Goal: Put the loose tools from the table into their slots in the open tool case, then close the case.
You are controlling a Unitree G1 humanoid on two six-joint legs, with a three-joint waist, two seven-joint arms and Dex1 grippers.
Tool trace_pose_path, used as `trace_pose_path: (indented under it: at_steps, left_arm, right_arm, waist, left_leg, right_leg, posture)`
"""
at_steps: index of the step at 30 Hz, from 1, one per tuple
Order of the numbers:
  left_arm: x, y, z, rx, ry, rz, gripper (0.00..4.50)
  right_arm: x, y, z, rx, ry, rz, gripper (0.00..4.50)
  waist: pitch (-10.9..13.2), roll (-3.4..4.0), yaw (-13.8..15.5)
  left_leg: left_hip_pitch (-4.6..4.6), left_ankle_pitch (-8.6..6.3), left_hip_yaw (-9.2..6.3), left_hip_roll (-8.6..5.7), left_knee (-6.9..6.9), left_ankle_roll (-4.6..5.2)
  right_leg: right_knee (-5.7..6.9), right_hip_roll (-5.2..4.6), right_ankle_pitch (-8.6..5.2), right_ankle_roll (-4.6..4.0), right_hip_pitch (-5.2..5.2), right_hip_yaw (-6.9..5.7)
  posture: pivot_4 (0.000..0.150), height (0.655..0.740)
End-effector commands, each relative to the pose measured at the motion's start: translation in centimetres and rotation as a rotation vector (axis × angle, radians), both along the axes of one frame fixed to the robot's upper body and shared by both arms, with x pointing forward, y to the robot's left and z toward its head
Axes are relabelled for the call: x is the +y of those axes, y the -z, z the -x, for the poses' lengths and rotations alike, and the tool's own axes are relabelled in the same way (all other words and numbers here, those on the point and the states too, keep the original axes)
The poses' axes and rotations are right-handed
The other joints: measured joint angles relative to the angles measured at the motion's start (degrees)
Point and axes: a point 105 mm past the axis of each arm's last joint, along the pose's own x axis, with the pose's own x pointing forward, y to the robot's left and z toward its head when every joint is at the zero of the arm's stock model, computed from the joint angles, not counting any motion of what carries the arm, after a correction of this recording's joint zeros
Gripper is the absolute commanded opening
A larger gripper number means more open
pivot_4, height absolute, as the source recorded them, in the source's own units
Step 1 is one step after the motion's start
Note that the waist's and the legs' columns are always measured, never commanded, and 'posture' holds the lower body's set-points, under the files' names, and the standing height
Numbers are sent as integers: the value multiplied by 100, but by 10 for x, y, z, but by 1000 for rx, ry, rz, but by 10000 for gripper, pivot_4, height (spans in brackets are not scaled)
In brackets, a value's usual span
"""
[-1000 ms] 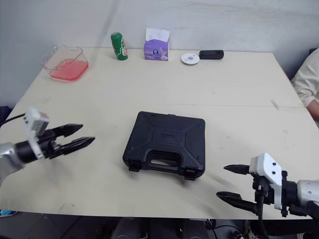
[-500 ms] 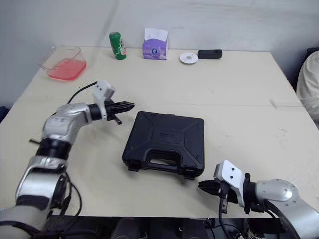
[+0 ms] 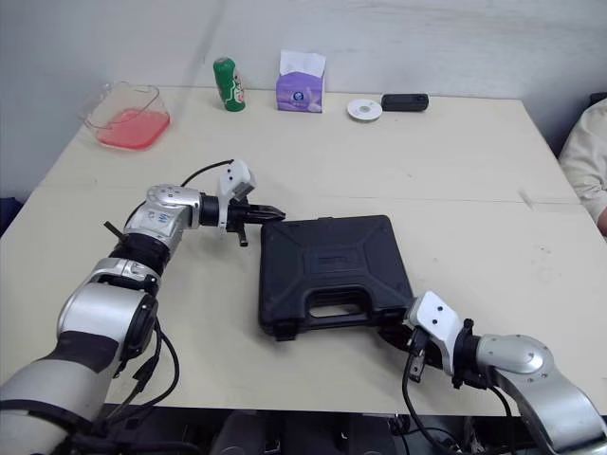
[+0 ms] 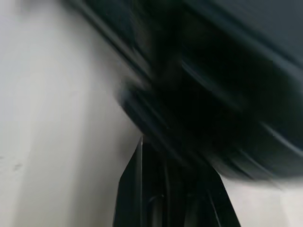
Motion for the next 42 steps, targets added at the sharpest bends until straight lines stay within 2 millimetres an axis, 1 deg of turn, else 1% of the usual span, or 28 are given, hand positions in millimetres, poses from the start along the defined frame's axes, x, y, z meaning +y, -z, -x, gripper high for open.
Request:
trace_pose_path:
  at_steps: [1,3,5,7,9,10,12,14,15,17,19,20,23,26,28,30,31,34,35,38,42]
  left_arm:
    - [-6,-4,15,-13,133,-5,0]
    - [-6,-7,20,-12,167,11,0]
    - [-6,-13,23,-26,177,25,0]
    - [-6,-24,24,-57,180,40,0]
    - [-8,-40,27,-82,197,71,0]
    - [-13,-53,32,-91,225,99,0]
    - [-27,-72,44,-92,291,139,0]
    - [-47,-85,57,-91,367,167,0]
    - [-63,-85,64,-105,408,155,0]
    - [-95,-77,73,-137,459,110,0]
    - [-121,-64,78,-128,479,82,0]
    - [-134,-54,79,-123,489,62,0]
    - [-156,-34,76,-122,480,19,0]
    - [-171,-21,72,-111,453,0,0]
    - [-183,-8,73,-127,466,-41,0]
    - [-188,8,77,-140,495,-105,0]
    - [-188,15,78,-140,509,-135,0]
    - [-179,36,76,-190,538,-250,0]
    - [-176,40,75,-213,543,-277,0]
    - [-173,49,78,-200,555,-294,0]
    - [-170,58,82,-228,588,-325,0]
  right_arm:
    - [-21,-17,-8,-66,33,40,467]
    - [-39,-21,-13,-63,60,81,467]
    - [-49,-24,-14,-57,66,102,467]
    - [-57,-27,-14,-57,70,118,467]
    - [-61,-30,-12,-55,85,113,467]
    - [-61,-31,-9,-49,85,110,467]
    - [-60,-31,-2,-38,78,108,467]
    - [-58,-30,4,-25,81,100,467]
    - [-57,-29,7,-19,82,95,467]
    - [-53,-28,13,-10,87,85,467]
    - [-51,-26,16,-6,100,70,467]
    - [-49,-25,17,-5,105,64,467]
    - [-44,-24,18,-5,108,59,467]
    - [-41,-23,16,-12,107,58,467]
    - [-38,-24,12,-25,105,58,467]
    - [-35,-27,8,-46,102,53,467]
    - [-34,-28,7,-51,100,51,467]
    - [-31,-32,5,-60,93,47,467]
    - [-30,-33,4,-64,90,47,467]
    - [-27,-39,2,-87,80,43,467]
    - [-22,-55,-6,-126,88,-13,467]
  waist:
    - [0,0,-8]
    - [0,0,-13]
    - [0,0,-7]
    - [0,0,-9]
    - [0,0,-9]
    - [0,0,-8]
    - [0,0,11]
    - [0,0,13]
    - [0,1,18]
    - [0,1,37]
    - [-1,2,45]
    - [-1,1,36]
    - [-1,3,-17]
    - [-2,4,-45]
    - [-2,4,-38]
    - [-2,4,-9]
    - [-4,8,3]
    - [-9,8,21]
    - [-10,7,18]
    - [-20,7,8]
    - [-31,-1,-13]
  left_leg:
    - [0,-1,0,0,2,1]
    - [1,-1,-2,0,6,2]
    - [2,-1,-5,-1,7,3]
    - [2,-1,-6,1,8,2]
    - [1,-1,-9,3,7,1]
    - [2,-1,-10,3,7,1]
    - [-1,0,-11,1,7,1]
    - [1,0,-12,1,10,1]
    - [1,0,-14,0,10,2]
    - [4,0,-20,-3,13,3]
    - [7,0,-21,-10,15,8]
    - [8,0,-22,-14,15,11]
    - [9,0,-24,-14,13,12]
    - [24,0,-32,-8,4,11]
    - [23,1,-33,-5,4,10]
    - [23,0,-37,-5,6,11]
    - [23,-3,-37,-6,8,17]
    - [21,-7,-43,-8,8,24]
    - [22,-7,-45,-7,8,24]
    - [24,-9,-45,-6,10,26]
    - [29,-20,-46,1,10,46]
  right_leg:
    - [1,-1,0,1,0,1]
    - [5,-2,1,1,1,3]
    - [9,-2,1,2,1,4]
    - [10,-1,1,1,1,3]
    - [11,1,0,1,0,2]
    - [11,0,0,1,0,3]
    - [14,-2,0,1,0,3]
    - [20,0,3,6,12,0]
    - [19,-2,5,10,13,2]
    - [15,-2,7,15,25,1]
    - [1,-4,10,20,29,8]
    - [-2,-6,10,22,29,13]
    - [-2,-4,10,22,20,18]
    - [7,-1,6,13,14,29]
    - [10,0,4,10,12,26]
    - [9,-2,4,10,14,24]
    - [6,-5,4,10,16,24]
    - [-1,-11,5,12,22,19]
    - [-3,-10,5,12,26,17]
    - [-2,-10,6,12,28,17]
    - [1,-9,5,12,30,17]
  posture:
    - [1500,7244]
    - [1500,7244]
    - [1500,7244]
    - [1500,7244]
    - [1500,7244]
    - [1500,7244]
    - [1500,7244]
    - [1500,7244]
    - [1500,7244]
    - [1500,7244]
    - [1500,7244]
    - [1500,7244]
    - [1500,7244]
    - [1500,7244]
    - [1500,7244]
    - [1500,7244]
    - [1500,7244]
    - [1500,7244]
    - [1500,7244]
    - [1500,7244]
    - [1500,7244]
